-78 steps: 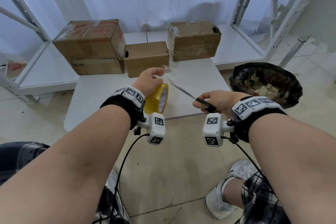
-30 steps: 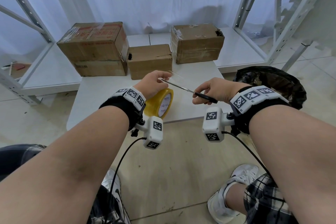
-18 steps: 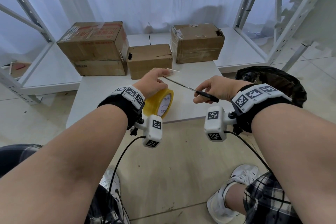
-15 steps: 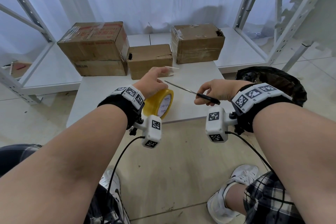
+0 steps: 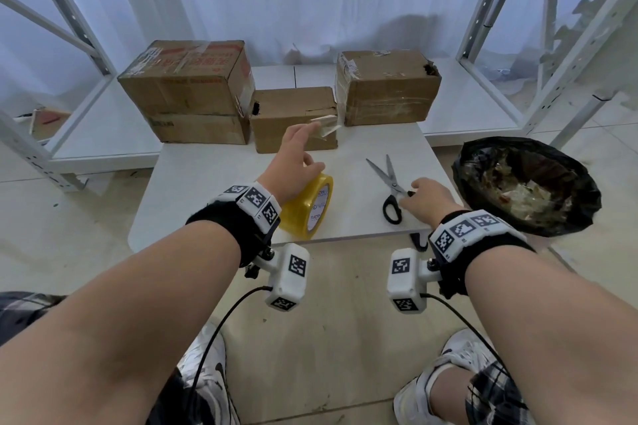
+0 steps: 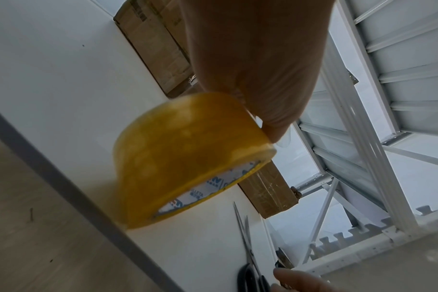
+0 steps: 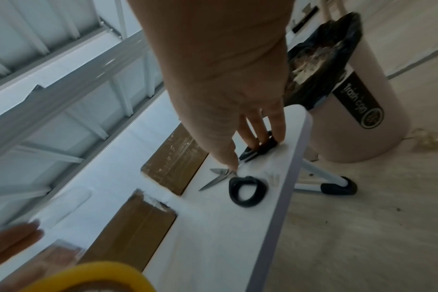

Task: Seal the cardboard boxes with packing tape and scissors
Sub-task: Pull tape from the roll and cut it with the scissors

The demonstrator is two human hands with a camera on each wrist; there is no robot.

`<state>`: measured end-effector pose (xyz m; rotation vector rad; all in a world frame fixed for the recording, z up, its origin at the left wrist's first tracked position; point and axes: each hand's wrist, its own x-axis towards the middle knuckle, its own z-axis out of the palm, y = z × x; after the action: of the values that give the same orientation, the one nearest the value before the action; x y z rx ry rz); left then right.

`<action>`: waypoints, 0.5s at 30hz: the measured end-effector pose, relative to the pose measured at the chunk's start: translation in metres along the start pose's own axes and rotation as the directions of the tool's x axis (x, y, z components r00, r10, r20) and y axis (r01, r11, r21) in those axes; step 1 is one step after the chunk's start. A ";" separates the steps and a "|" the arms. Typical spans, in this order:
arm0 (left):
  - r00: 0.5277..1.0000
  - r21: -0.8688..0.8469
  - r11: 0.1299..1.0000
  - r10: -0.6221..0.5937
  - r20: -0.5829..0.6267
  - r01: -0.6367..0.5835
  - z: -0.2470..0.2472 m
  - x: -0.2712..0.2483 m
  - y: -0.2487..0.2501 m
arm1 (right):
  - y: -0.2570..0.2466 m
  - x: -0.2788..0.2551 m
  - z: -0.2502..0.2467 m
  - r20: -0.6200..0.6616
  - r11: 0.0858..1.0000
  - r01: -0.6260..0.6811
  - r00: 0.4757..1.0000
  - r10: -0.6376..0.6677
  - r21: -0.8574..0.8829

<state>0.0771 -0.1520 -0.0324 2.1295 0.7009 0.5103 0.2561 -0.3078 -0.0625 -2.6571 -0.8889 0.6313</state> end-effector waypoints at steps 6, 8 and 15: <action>0.999 -0.008 1.000 -0.026 0.048 0.026 -0.004 -0.005 0.003 | -0.031 0.000 0.003 -0.185 0.961 0.229 0.962 -0.200 0.155; 0.996 -0.003 1.000 -0.031 0.084 0.031 -0.006 -0.005 0.004 | -0.047 -0.006 0.008 -0.016 0.872 0.371 0.922 -0.386 0.320; 0.974 0.123 0.992 -0.028 0.224 0.000 -0.013 -0.008 0.014 | -0.081 -0.013 0.029 0.238 0.805 0.429 0.802 -0.548 0.409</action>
<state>0.0679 -0.1568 -0.0141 2.2509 0.6312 0.2166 0.1922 -0.2495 -0.0524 -1.9125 -1.3709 1.0186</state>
